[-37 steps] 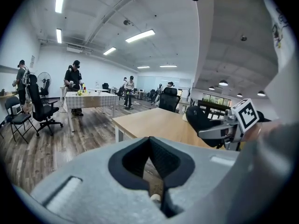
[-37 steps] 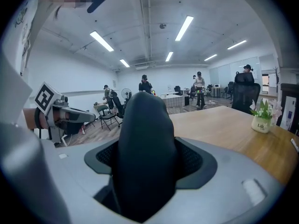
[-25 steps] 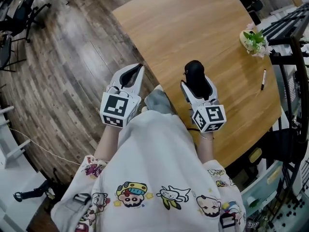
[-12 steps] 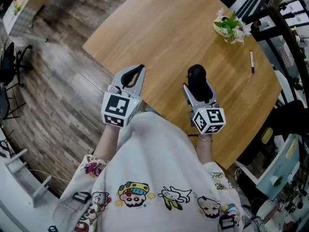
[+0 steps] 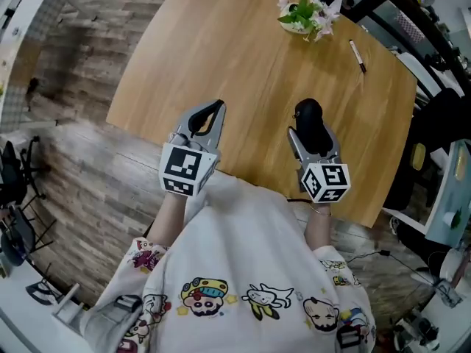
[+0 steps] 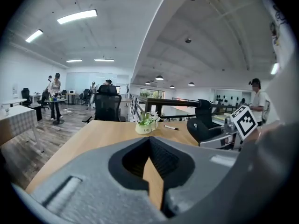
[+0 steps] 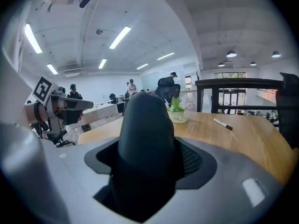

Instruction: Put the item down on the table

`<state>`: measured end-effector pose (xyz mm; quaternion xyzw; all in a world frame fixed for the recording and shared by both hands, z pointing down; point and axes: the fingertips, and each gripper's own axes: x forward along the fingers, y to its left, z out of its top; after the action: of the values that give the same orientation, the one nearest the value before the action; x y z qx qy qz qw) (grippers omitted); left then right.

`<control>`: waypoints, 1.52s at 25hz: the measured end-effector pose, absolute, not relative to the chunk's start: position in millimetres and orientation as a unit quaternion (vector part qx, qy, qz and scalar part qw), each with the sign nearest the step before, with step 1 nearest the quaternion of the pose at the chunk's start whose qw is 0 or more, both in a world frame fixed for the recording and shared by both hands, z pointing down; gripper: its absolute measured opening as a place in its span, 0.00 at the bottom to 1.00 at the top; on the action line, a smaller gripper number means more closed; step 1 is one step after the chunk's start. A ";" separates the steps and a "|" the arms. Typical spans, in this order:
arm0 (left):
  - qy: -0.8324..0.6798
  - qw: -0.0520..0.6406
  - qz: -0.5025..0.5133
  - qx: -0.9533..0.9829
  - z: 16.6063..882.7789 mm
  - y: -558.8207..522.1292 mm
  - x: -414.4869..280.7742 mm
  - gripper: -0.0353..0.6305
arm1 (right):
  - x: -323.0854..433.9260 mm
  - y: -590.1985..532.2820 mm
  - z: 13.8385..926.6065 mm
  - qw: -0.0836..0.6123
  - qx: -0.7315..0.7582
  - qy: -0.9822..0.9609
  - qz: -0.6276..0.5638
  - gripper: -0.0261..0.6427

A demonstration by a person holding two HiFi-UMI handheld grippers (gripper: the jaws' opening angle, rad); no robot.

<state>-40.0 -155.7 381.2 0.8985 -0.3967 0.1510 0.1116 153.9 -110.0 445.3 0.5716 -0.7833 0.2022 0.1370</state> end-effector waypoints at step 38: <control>-0.196 0.130 0.188 0.953 408.0 -190.2 45.1 0.05 | 205.0 -108.2 443.8 0.194 0.684 -0.673 0.201 0.57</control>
<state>45.1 -190.2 408.0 0.9535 -0.1964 0.1879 0.1304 205.0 -108.2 443.8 0.6844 -0.6733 0.2014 0.1943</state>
